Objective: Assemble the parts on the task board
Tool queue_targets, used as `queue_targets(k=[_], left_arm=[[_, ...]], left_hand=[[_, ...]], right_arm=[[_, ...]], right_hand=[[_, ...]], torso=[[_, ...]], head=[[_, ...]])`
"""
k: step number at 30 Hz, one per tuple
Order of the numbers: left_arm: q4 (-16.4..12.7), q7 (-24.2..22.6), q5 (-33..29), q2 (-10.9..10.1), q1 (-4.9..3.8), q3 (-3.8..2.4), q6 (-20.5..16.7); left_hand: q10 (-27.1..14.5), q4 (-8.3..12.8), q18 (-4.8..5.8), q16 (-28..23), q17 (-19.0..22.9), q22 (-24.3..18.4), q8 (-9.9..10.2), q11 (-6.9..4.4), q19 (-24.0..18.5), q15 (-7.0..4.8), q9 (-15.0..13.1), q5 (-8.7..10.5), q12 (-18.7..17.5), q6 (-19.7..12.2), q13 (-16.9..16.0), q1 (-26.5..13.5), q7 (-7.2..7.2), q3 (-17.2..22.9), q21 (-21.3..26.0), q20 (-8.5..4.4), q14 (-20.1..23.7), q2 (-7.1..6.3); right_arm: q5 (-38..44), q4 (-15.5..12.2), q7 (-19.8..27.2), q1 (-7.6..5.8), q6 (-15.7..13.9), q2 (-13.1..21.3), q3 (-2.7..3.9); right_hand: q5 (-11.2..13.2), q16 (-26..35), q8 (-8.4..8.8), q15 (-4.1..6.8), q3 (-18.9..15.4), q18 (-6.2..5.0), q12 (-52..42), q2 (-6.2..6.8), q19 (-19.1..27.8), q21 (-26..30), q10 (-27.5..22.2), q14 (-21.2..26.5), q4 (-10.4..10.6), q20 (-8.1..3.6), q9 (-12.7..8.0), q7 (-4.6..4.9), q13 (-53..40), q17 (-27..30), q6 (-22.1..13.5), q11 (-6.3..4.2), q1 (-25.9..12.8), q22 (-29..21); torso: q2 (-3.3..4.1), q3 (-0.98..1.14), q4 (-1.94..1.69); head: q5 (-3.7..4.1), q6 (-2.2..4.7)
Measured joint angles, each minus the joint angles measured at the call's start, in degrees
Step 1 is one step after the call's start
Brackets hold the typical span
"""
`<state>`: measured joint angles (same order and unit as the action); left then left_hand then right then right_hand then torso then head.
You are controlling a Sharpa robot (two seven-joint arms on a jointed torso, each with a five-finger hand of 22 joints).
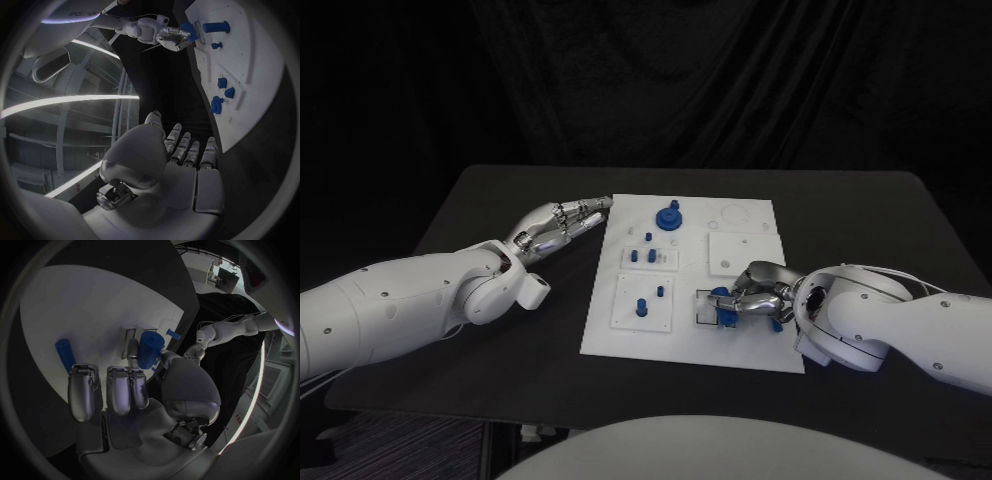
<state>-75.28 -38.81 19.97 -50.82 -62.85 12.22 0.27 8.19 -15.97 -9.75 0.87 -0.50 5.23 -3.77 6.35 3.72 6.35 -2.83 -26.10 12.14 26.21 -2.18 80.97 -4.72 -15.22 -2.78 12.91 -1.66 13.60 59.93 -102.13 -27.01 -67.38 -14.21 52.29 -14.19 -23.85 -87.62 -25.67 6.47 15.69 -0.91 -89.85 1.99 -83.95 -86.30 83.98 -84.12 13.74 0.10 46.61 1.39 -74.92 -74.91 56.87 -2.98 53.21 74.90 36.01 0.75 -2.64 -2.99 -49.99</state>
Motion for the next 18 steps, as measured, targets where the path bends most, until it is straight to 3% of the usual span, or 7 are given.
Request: queue_targets(k=[5, 9, 14, 18], left_arm=[[0.0, 0.0, 0.0, 0.0, 0.01, 0.00, 0.1], [0.0, 0.0, 0.0, 0.0, 0.01, 0.00, 0.2], [0.0, 0.0, 0.0, 0.0, 0.02, 0.00, 0.3], [0.0, 0.0, 0.0, 0.0, 0.04, 0.00, 0.3]], left_hand=[[0.0, -0.2, 0.00, 0.0, 0.0, 0.0, 0.0, 0.00, 0.0, 0.00, 0.0, 0.00, 0.0, 0.4, 0.0, 0.2, -0.42, 0.2, 0.0, 0.00, 0.0, 0.24], [-0.2, -0.2, 0.00, 0.0, 0.0, 0.0, 0.0, -0.19, 0.0, 0.00, 0.0, 0.00, 0.0, 0.6, 0.0, 0.4, -0.62, 0.2, 0.0, 0.00, 0.0, 0.07], [-0.2, -0.2, 0.00, 0.0, 0.0, 0.0, 0.0, -0.19, 0.0, 0.00, 0.0, 0.00, 0.0, 0.6, 0.0, 0.4, -0.62, 0.2, 0.0, 0.00, 0.0, 0.01], [-0.2, -0.2, 0.00, 0.0, 0.0, 0.0, 0.0, -0.19, 0.0, 0.00, 0.0, 0.00, 0.0, 0.6, 0.0, 0.4, -0.62, 0.2, 0.0, 0.00, 0.0, 0.01]], right_arm=[[0.2, 0.2, 0.0, 0.00, 0.3, -0.5, 0.00], [0.3, 0.4, 0.0, 0.00, 0.5, -0.8, 0.00], [0.4, 0.8, 0.0, 0.00, 0.9, -1.2, 0.01], [0.4, 1.1, 0.0, 0.00, 1.2, -1.5, 0.01]], right_hand=[[2.0, 0.4, 0.34, -0.24, 0.2, 0.00, 0.0, 0.05, 0.0, 0.3, 0.0, 0.2, -0.2, 0.01, 0.0, 0.20, 0.0, 0.0, -0.6, 0.04, -1.1, 0.0], [4.9, 0.4, 0.66, -0.38, -1.8, 0.01, 0.0, -0.14, -0.2, 0.7, 0.0, 0.0, 1.9, 0.22, 0.1, 0.20, 0.0, 0.0, -1.4, 0.44, -2.5, 0.0], [8.2, 0.4, 1.00, -0.65, -3.7, 0.01, 0.0, -0.40, 0.0, 0.9, 0.0, 0.2, 2.7, 0.43, 0.1, 0.34, 0.0, 0.0, -2.0, 0.44, -3.4, 0.0], [10.2, 0.4, 1.29, -0.65, -4.9, 0.01, 0.0, -1.41, 0.0, 0.9, 0.0, 0.2, 2.9, 0.43, 0.1, 0.42, 0.0, 0.0, -2.1, 0.44, -4.4, 0.0]], torso=[[0.00, -0.01, 0.00], [0.00, -0.02, 0.01], [-0.01, -0.01, 0.02], [-0.01, -0.01, 0.03]], head=[[-0.09, 0.00], [-0.13, 0.00], [-0.16, 0.00], [-0.19, 0.00]])
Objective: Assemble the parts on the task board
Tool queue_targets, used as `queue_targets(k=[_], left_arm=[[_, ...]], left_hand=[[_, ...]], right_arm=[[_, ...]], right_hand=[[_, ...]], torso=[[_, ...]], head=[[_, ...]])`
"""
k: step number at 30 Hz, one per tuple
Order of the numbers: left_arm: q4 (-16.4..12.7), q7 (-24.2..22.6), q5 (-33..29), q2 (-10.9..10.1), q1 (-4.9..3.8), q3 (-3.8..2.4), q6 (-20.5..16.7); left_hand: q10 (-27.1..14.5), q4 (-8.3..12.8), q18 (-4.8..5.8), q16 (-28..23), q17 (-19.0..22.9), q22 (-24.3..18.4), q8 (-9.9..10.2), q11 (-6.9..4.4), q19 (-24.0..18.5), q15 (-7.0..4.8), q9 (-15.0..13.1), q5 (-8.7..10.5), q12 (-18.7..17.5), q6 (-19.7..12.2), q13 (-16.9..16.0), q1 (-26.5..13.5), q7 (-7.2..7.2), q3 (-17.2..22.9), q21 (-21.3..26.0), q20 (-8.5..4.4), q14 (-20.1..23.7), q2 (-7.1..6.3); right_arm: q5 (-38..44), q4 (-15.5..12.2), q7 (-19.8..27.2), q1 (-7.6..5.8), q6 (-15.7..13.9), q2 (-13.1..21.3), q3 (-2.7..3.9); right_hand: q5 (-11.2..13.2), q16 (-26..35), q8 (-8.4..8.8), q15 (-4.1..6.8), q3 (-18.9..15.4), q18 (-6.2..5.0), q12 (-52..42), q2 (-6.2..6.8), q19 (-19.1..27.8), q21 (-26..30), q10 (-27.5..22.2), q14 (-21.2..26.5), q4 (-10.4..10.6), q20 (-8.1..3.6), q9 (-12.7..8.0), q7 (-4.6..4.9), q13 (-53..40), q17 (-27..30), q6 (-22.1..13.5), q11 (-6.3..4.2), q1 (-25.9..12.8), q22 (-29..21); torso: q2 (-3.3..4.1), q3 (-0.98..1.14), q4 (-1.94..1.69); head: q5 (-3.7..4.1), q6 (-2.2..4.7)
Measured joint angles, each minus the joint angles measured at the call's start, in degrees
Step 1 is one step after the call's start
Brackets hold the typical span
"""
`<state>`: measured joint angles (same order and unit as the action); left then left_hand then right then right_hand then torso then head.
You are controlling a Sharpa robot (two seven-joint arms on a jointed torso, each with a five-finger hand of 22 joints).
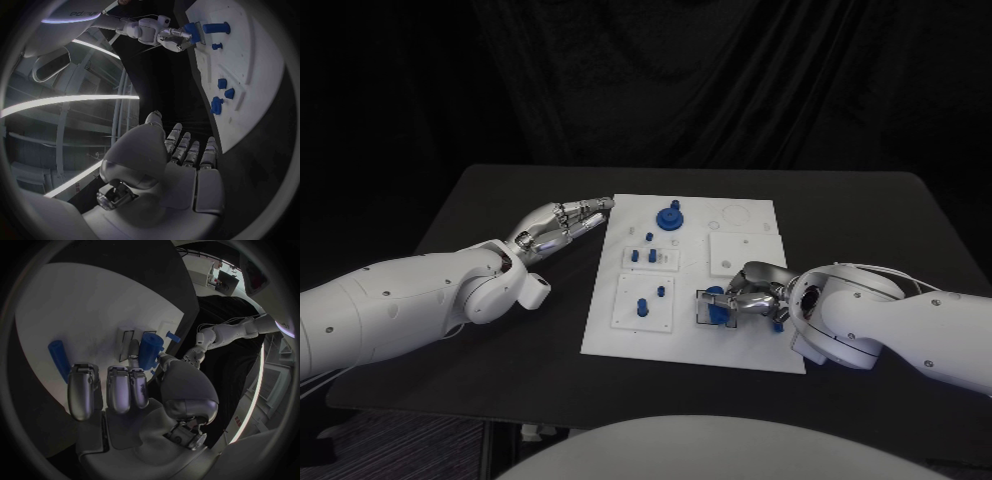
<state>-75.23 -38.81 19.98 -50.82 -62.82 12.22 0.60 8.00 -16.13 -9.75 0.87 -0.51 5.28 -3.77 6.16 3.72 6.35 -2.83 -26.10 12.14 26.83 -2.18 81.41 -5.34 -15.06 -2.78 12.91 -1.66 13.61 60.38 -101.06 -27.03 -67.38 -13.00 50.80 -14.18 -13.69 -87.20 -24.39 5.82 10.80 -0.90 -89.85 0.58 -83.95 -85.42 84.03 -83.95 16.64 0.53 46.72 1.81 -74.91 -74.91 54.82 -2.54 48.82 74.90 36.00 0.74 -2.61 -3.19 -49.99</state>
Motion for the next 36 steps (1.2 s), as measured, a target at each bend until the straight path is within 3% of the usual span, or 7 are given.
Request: queue_targets(k=[3, 7, 15, 22, 25, 27, 36], left_arm=[[0.0, 0.0, 0.0, 0.0, 0.02, 0.00, 0.0], [0.0, 0.0, 0.0, 0.0, 0.04, 0.00, 0.1], [0.0, 0.0, 0.0, 0.0, 0.14, 0.00, 0.2], [0.1, 0.0, 0.0, 0.0, 0.24, 0.00, 0.3], [0.1, 0.0, 0.0, 0.0, 0.30, 0.00, 0.3], [0.0, 0.0, 0.0, 0.0, 0.33, 0.00, 0.3], [0.0, 0.0, 0.0, -0.1, 0.59, 0.00, 0.4]], left_hand=[[0.0, 0.0, 0.00, 0.0, 0.0, 0.0, 0.0, 0.00, 0.0, 0.00, 0.0, 0.00, 0.0, 0.0, 0.0, 0.0, -0.03, 0.0, 0.0, 0.00, 0.0, 0.00], [0.0, 0.0, 0.00, 0.0, 0.0, 0.0, 0.0, 0.00, 0.0, 0.00, -0.1, 0.00, 0.0, 0.3, 0.0, 0.0, -0.30, 0.0, 0.0, 0.00, 0.0, 0.00], [0.0, 0.0, 0.00, 0.0, 0.0, 0.0, 0.0, 0.00, 0.0, 0.00, -0.1, 0.00, -0.2, 0.3, 0.0, 0.0, -0.30, 0.0, 0.0, 0.00, 0.0, 0.00], [0.0, 0.0, 0.00, 0.0, 0.0, 0.0, 0.0, 0.00, 0.0, 0.00, -0.1, 0.00, -0.2, 0.3, 0.0, 0.0, -0.30, 0.0, 0.0, 0.00, 0.0, 0.00], [0.0, 0.0, 0.00, 0.0, 0.0, 0.0, 0.0, 0.00, 0.0, 0.00, -0.1, 0.00, -0.2, 0.5, 0.0, 0.0, -0.51, 0.0, 0.0, 0.00, 0.0, 0.00], [0.0, 0.0, 0.00, 0.0, 0.0, 0.0, 0.0, 0.00, 0.0, 0.00, 0.0, 0.00, -0.2, 0.5, 0.0, 0.0, -0.51, 0.0, 0.0, 0.00, 0.0, 0.00], [0.0, 0.2, 0.00, 0.0, 0.0, 0.0, 0.0, 0.00, 0.0, 0.00, 0.0, -0.28, -0.2, 0.5, 0.0, 0.2, -0.51, 0.2, -0.2, 0.03, 0.0, 0.22]], right_arm=[[0.0, 0.1, 0.0, 0.00, 0.1, -0.1, 0.00], [0.1, 0.2, 0.0, 0.00, 0.3, -0.3, 0.01], [0.1, 0.3, 0.2, 0.00, 0.4, -0.3, 0.01], [0.3, -0.2, 1.9, 0.00, -1.1, 0.7, 0.01], [1.4, -0.9, 3.4, 0.00, -2.0, 1.3, 0.00], [2.7, -1.5, 4.4, 0.00, -2.5, 1.7, 0.00], [10.6, -3.9, 7.5, 0.40, -3.6, 3.4, -0.02]], right_hand=[[0.4, 0.2, 0.00, 0.00, -1.1, 0.00, 0.0, -0.97, 0.0, 0.3, 0.0, 0.0, 0.1, 0.00, 0.0, 0.00, 0.0, 0.0, 0.0, 0.01, -1.4, 0.0], [0.7, 0.2, 0.26, 0.00, -2.8, 0.00, 0.0, -1.19, 0.0, 0.3, -0.2, 0.0, 0.0, 0.00, 0.0, 0.20, 0.0, 0.0, -0.2, 0.20, -2.9, 0.0], [5.1, 0.2, 0.49, 0.00, -5.9, 0.00, 0.0, -2.36, -0.2, 0.5, 0.0, 0.0, 0.1, 0.20, 0.0, 0.40, 0.0, 0.0, -0.4, 0.41, -4.0, 0.0], [4.0, 0.2, 0.41, -0.15, -7.1, 0.00, 0.0, -3.01, -0.2, 0.4, 0.0, -0.2, -0.4, 0.20, 0.2, 0.39, 0.0, 0.0, -0.4, 0.40, -3.7, 0.0], [0.2, 0.2, -0.93, -0.15, -7.2, 0.00, 0.0, -2.32, -0.2, 0.2, 0.0, -0.2, -2.6, 0.20, 1.2, 0.07, 0.0, 0.0, -0.3, 0.40, 2.2, 0.0], [-0.7, 0.2, -1.79, -0.15, -7.6, 0.00, 0.0, -1.93, -0.2, 0.0, 0.0, -0.2, -3.4, 0.20, 2.0, -0.17, 0.0, 0.0, -0.8, 0.40, 4.4, 0.0], [0.7, -0.1, -10.62, -0.15, -10.5, 0.00, 0.0, -1.79, -0.2, -0.5, -0.1, -0.2, -4.8, 0.20, 9.3, -0.63, 0.0, 0.0, -4.9, 0.34, 10.3, 0.0]], torso=[[0.00, 0.01, 0.00], [-0.02, 0.01, -0.01], [-0.04, 0.02, 0.00], [-0.07, 0.05, 0.04], [-0.07, 0.07, 0.04], [-0.07, 0.08, 0.04], [-0.10, 0.07, 0.08]], head=[[-0.06, 0.00], [-0.09, 0.00], [-0.26, 0.00], [-0.51, 0.00], [-0.51, 0.00], [-0.52, 0.00], [-0.53, 0.00]])
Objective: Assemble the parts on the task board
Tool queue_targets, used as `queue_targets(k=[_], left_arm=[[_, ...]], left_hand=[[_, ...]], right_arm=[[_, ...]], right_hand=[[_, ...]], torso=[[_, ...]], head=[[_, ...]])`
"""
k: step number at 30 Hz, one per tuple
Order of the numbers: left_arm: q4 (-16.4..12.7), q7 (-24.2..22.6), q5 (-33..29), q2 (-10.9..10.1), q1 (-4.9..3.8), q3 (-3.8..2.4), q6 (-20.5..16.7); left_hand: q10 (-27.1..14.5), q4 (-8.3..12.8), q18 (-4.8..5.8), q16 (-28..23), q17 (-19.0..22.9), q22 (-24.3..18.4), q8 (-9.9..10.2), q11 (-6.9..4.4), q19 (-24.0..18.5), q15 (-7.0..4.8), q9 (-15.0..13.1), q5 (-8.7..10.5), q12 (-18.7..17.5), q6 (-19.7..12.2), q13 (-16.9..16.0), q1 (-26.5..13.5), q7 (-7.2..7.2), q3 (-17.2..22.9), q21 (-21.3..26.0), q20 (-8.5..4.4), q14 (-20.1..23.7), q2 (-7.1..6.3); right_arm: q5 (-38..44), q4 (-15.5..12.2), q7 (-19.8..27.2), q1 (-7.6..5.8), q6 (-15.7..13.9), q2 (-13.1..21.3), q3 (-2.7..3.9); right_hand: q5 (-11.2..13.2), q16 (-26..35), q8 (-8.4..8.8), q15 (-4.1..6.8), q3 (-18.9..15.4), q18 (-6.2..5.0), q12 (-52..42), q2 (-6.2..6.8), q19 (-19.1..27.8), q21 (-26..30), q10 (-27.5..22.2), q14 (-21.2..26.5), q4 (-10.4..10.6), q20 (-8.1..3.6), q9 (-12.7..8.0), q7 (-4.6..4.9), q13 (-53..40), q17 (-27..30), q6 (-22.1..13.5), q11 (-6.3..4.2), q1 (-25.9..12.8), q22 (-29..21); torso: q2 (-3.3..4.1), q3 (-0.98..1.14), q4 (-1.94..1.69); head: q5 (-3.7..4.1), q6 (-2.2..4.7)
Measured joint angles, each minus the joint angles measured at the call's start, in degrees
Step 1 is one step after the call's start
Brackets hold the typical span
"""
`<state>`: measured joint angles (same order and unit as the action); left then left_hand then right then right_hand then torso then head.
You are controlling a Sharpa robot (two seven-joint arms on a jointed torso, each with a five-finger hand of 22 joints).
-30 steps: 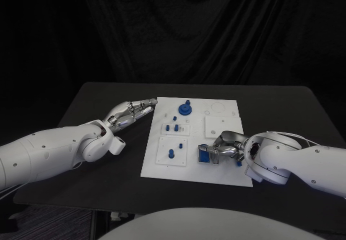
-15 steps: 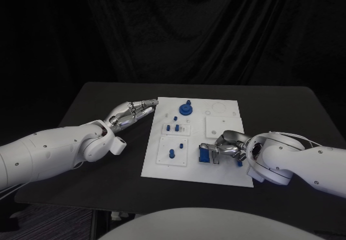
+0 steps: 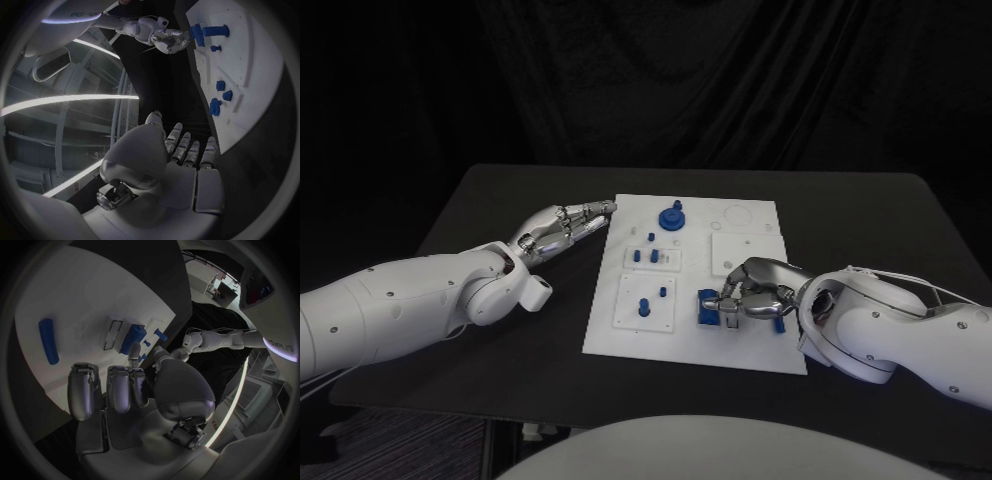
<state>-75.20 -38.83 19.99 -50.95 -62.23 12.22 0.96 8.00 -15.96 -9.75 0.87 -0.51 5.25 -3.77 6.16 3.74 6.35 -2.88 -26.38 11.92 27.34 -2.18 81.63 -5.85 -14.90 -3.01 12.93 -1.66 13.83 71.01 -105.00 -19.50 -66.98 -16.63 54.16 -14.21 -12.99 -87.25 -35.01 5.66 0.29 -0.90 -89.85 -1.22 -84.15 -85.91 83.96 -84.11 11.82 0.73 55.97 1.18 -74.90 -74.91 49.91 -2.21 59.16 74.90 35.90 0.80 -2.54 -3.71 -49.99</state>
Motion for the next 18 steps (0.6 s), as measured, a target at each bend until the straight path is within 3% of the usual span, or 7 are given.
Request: queue_targets(k=[1, 5, 13, 18], left_arm=[[0.0, 0.0, 0.0, 0.0, 0.00, 0.00, 0.0], [0.0, 0.0, 0.0, 0.0, 0.02, 0.00, 0.0], [0.0, 0.0, 0.0, 0.0, 0.07, 0.00, 0.1], [0.0, 0.0, 0.0, 0.0, 0.09, 0.00, 0.1]], left_hand=[[0.0, 0.0, 0.00, 0.0, 0.0, 0.0, 0.0, 0.00, 0.1, 0.00, 0.0, 0.00, 0.0, 0.0, 0.0, 0.0, 0.00, 0.0, 0.0, 0.14, 0.0, 0.00], [0.0, 0.0, 0.00, 0.0, 0.0, 0.0, 0.0, 0.00, 0.2, 0.00, 0.0, 0.00, 0.0, 0.0, 0.0, 0.0, 0.00, 0.0, 0.0, 0.19, 0.0, 0.00], [0.0, 0.0, 0.00, 0.0, 0.0, 0.1, 0.0, 0.00, 0.2, 0.00, 0.0, 0.00, 0.0, 0.0, 0.0, 0.0, 0.00, 0.0, 0.0, 0.19, 0.0, 0.00], [0.0, -0.2, 0.00, 0.0, 0.0, 0.1, 0.0, 0.00, 0.2, 0.00, 0.0, 0.00, 0.0, 0.0, 0.0, 0.0, 0.00, 0.2, 0.0, 0.19, 0.0, 0.00]], right_arm=[[0.7, -0.1, 0.2, 0.06, 0.0, 0.1, -0.01], [3.5, -0.2, 0.7, 0.34, 0.2, 0.4, -0.01], [6.4, 0.3, 1.0, 0.86, 1.3, 0.2, -0.01], [7.7, 0.6, 1.0, 0.96, 2.0, 0.0, -0.02]], right_hand=[[0.0, 0.0, -1.67, 0.00, -0.5, 0.00, 0.0, -0.06, 0.0, 0.0, -0.1, 0.0, -0.2, 0.00, 1.4, -0.15, 0.0, 0.0, -0.5, -0.24, 0.8, 0.0], [0.0, 0.0, -3.89, 0.26, -1.0, 0.00, 0.0, -0.34, 0.2, -0.2, 0.1, 0.3, -0.5, -0.20, 3.3, -0.40, 0.0, 0.0, -1.0, -0.57, 1.7, 0.0], [0.9, 0.0, -5.49, 0.48, -1.6, 0.00, 0.0, 0.01, 0.2, -0.2, 0.1, 0.0, -1.0, -0.21, 4.4, -0.60, 0.0, 0.0, -1.2, -0.57, 2.7, 0.0], [1.1, 0.0, -5.55, 0.49, -1.7, 0.00, 0.0, 0.01, 0.2, -0.2, 0.1, 0.0, -0.9, -0.21, 4.5, -0.60, 0.0, 0.0, -1.2, -0.57, 2.7, 0.0]], torso=[[0.00, -0.01, 0.00], [0.02, -0.04, 0.00], [0.10, -0.03, -0.08], [0.10, -0.02, -0.09]], head=[[0.02, 0.00], [0.06, 0.00], [0.01, 0.00], [-0.04, 0.00]])
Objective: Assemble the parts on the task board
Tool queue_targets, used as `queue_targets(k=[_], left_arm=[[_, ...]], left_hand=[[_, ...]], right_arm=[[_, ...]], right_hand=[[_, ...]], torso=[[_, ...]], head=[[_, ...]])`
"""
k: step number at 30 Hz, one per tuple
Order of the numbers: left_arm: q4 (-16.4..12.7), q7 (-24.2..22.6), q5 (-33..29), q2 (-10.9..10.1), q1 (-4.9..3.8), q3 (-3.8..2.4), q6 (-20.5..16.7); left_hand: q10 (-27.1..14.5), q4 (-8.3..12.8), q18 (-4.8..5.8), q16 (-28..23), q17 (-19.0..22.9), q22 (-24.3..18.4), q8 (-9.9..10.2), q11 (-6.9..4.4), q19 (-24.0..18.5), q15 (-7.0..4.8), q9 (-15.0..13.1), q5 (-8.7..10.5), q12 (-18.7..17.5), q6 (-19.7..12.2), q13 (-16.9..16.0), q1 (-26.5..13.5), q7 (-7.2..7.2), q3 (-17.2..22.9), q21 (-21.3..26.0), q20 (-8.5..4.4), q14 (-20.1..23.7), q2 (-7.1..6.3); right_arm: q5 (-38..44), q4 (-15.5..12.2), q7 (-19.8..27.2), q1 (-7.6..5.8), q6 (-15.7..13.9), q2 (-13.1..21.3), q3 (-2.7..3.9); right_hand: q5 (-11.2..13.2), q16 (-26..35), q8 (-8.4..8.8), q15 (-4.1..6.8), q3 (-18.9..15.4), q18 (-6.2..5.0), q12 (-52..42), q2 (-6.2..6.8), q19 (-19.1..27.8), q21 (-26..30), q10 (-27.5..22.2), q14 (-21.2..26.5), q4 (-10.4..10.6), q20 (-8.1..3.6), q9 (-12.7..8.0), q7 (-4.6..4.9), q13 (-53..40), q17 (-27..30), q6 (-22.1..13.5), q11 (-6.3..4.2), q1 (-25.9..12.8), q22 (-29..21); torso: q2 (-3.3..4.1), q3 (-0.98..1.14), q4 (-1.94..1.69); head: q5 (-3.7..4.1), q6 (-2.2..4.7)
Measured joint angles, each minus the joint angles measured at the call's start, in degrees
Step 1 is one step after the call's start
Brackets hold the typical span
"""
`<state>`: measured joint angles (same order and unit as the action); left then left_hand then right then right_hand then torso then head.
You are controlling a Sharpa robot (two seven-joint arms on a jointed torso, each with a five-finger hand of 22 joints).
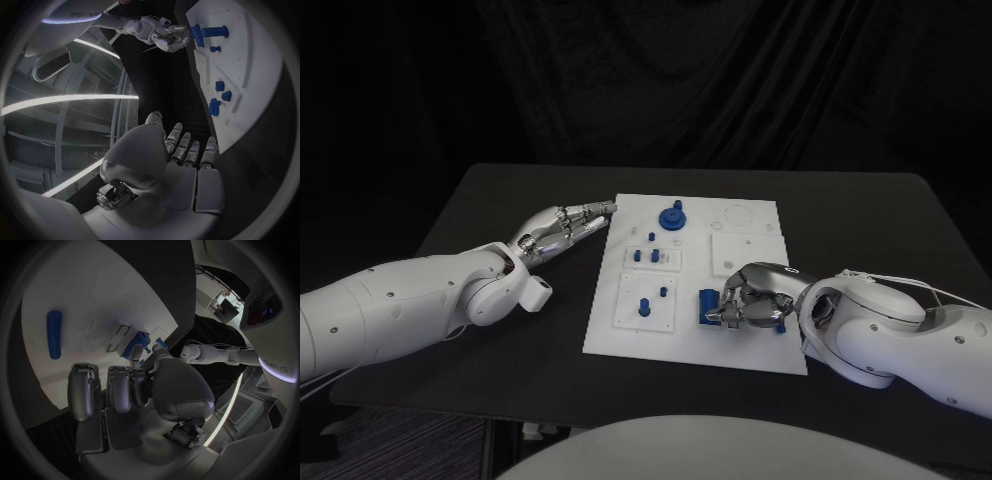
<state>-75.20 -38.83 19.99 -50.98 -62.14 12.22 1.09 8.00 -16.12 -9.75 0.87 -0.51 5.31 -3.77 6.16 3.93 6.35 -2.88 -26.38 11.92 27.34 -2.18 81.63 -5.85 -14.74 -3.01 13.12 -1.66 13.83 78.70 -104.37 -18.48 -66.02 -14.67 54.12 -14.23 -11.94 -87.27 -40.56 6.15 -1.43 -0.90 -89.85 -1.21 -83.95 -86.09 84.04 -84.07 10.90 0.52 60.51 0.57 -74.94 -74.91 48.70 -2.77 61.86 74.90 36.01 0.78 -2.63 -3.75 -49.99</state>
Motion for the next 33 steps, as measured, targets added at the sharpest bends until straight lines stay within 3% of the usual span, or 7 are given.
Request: queue_targets(k=[14, 22, 33], left_arm=[[0.1, 0.0, 0.0, 0.1, 0.03, 0.00, 0.2], [0.1, 0.0, 0.0, 0.1, 0.04, 0.00, 0.4], [0.2, 0.0, 0.0, 0.1, 0.08, 0.00, 0.5]], left_hand=[[0.0, 0.0, 0.00, 0.0, 0.0, 0.1, 0.0, 0.00, 0.0, 0.21, 0.0, 0.00, 0.0, 0.0, 0.0, 0.0, 0.00, 0.0, 0.0, 0.00, -0.2, 0.00], [0.0, 0.0, -0.01, 0.0, 0.0, 0.1, 0.0, 0.00, 0.2, 0.42, 0.0, 0.00, 0.0, 0.2, 0.0, 0.0, -0.21, 0.0, 0.0, 0.22, -0.4, 0.00], [0.0, 0.0, 0.00, 0.0, 0.0, 0.1, 0.0, 0.00, 0.2, 0.42, 0.0, 0.00, 0.0, 0.2, 0.0, 0.0, -0.21, 0.0, -0.2, 0.22, -0.4, 0.00]], right_arm=[[1.5, 0.7, 0.0, 0.04, 1.1, -0.4, 0.00], [1.7, 1.8, 0.0, 0.04, 1.1, -0.8, 0.00], [1.8, 2.0, 0.0, 0.05, 1.1, -1.1, 0.00]], right_hand=[[0.2, 0.0, -0.72, 0.17, -0.2, 0.00, 0.0, -0.71, 0.0, 0.0, 0.0, 0.2, -1.2, -0.42, 0.6, -0.21, 0.0, 0.0, -0.2, -0.41, 2.7, 0.0], [-1.8, 0.0, -0.93, 0.37, 0.1, 0.00, 0.0, -1.54, 0.0, 0.0, -0.1, 0.0, -1.5, -0.42, 0.6, -0.42, 0.0, 0.0, -0.4, -0.51, 3.8, 0.0], [5.0, 0.0, -1.35, 0.37, -0.7, -0.01, 0.0, -1.53, 0.0, 0.0, -0.2, 0.0, -0.7, -0.42, 0.6, -0.42, 0.0, 0.0, -0.4, -0.61, 4.0, 0.0]], torso=[[-0.08, -0.04, 0.02], [-0.03, -0.05, 0.02], [0.01, -0.05, -0.02]], head=[[0.02, 0.00], [-0.10, 0.00], [-0.16, 0.00]])
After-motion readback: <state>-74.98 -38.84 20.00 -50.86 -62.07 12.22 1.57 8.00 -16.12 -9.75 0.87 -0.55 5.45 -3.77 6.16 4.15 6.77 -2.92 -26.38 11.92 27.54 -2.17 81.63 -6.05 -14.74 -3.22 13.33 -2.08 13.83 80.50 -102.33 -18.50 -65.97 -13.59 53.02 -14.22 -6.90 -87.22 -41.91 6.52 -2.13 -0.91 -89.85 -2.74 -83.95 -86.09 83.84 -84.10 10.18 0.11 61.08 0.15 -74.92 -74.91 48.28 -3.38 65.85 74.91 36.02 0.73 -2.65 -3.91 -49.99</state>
